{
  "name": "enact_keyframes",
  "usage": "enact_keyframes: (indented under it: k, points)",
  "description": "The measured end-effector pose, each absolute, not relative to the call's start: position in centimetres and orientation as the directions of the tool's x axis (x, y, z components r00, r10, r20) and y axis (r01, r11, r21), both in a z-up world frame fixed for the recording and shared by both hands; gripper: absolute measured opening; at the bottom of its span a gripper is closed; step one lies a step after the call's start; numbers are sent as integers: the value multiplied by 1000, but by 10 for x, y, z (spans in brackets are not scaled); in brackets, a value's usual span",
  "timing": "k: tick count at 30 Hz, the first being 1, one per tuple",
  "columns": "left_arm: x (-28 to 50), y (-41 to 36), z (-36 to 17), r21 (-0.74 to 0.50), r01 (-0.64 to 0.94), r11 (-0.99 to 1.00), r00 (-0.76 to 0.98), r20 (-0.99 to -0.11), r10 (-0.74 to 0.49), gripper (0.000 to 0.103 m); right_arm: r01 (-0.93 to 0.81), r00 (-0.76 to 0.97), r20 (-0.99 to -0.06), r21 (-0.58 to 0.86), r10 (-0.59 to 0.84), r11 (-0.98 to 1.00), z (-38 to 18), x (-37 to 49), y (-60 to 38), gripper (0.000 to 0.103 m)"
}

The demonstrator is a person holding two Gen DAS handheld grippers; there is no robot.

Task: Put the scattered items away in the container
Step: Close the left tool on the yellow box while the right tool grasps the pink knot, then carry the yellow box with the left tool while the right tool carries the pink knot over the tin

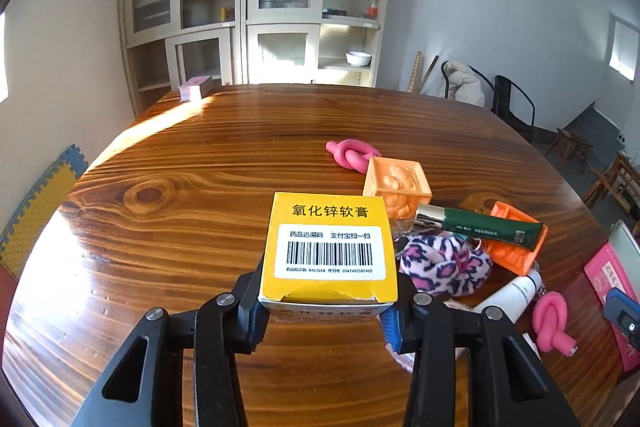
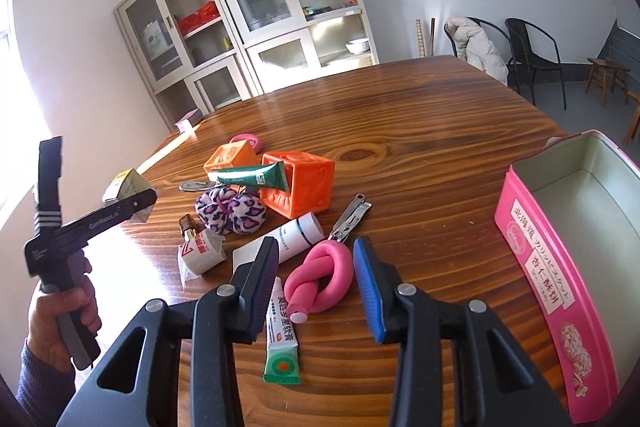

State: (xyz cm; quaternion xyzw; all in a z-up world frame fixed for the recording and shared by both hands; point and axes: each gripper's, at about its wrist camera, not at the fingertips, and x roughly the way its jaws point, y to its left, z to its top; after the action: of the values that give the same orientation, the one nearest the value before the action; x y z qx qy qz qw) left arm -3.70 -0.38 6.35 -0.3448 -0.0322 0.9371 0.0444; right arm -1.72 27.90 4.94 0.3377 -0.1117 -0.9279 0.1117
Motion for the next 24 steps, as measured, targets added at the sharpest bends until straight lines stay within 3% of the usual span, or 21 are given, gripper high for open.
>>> enact_keyframes:
  k: [8, 10, 12, 13, 22, 24]
  points:
    - [-6, -26, 59, -150, -13, -989, -765, -635, 106, 46, 94, -651, -711, 272, -266, -958, 12, -38, 269, 45]
    - [-5, -25, 58, -155, -13, -988, -763, -636, 110, 46, 88, -655, -710, 269, -259, -959, 10, -39, 269, 52]
    - [-4, -22, 58, -155, -20, -988, -762, -637, 115, 46, 82, -662, -708, 255, -244, -963, 10, -40, 267, 66]
    - [-4, -19, 57, -155, -26, -988, -761, -638, 119, 46, 85, -666, -705, 253, -244, -964, 9, -40, 266, 67]
    - [2, 2, 55, -130, -69, -989, -754, -643, 137, 46, 92, -639, -724, 263, -259, -960, 1, -53, 261, 67]
    - [2, 7, 53, -121, -79, -990, -751, -645, 139, 46, 106, -639, -722, 257, -264, -960, 2, -50, 260, 56]
